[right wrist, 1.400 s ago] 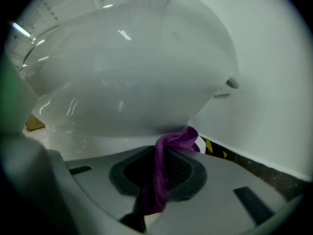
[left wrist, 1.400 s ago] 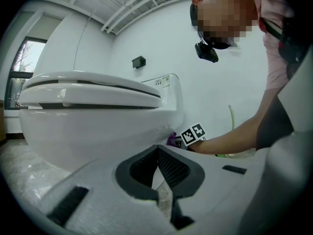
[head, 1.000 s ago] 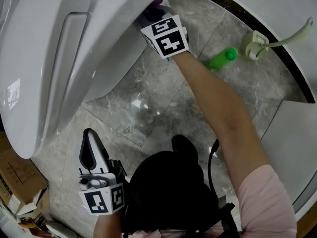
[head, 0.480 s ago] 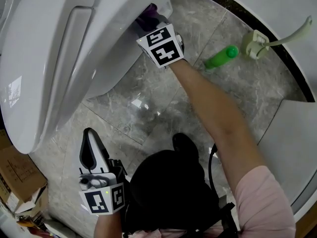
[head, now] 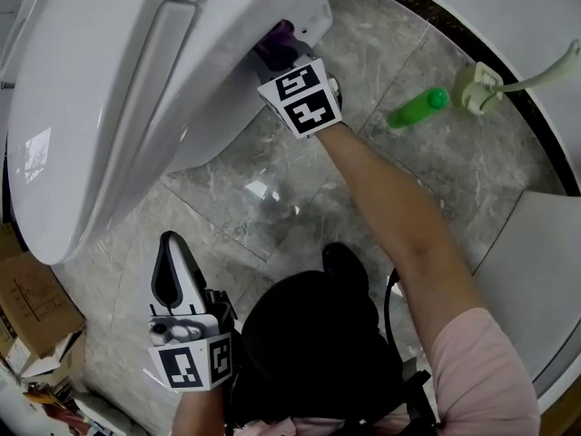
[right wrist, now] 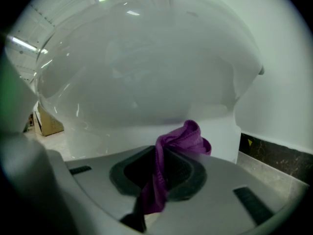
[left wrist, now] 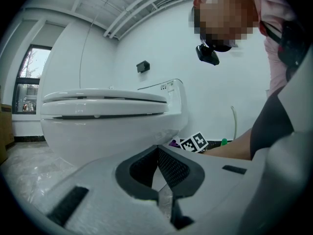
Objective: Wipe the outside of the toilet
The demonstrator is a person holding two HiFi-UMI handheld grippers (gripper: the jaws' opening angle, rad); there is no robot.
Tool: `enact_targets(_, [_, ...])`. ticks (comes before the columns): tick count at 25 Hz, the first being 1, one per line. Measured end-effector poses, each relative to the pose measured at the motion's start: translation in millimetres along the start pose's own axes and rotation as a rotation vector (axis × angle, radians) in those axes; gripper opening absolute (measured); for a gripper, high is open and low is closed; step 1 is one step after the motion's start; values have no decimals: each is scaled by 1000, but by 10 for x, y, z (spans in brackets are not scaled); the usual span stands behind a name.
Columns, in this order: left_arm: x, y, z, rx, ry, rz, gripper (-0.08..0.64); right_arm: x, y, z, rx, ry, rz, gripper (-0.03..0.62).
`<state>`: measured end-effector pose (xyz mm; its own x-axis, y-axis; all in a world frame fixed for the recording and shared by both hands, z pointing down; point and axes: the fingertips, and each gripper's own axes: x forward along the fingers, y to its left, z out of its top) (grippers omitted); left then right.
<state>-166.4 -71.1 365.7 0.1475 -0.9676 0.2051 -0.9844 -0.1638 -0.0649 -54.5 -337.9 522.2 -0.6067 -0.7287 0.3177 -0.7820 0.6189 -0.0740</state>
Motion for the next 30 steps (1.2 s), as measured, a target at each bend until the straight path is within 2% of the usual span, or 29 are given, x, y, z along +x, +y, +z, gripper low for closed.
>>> enact_targets(24, [-350, 104, 43, 8, -24, 37, 8, -74, 917, -6, -8, -9, 129, 57])
enact_targets(30, [-487, 179, 58, 16, -32, 61, 8, -101, 1149, 22, -51, -13, 155, 57])
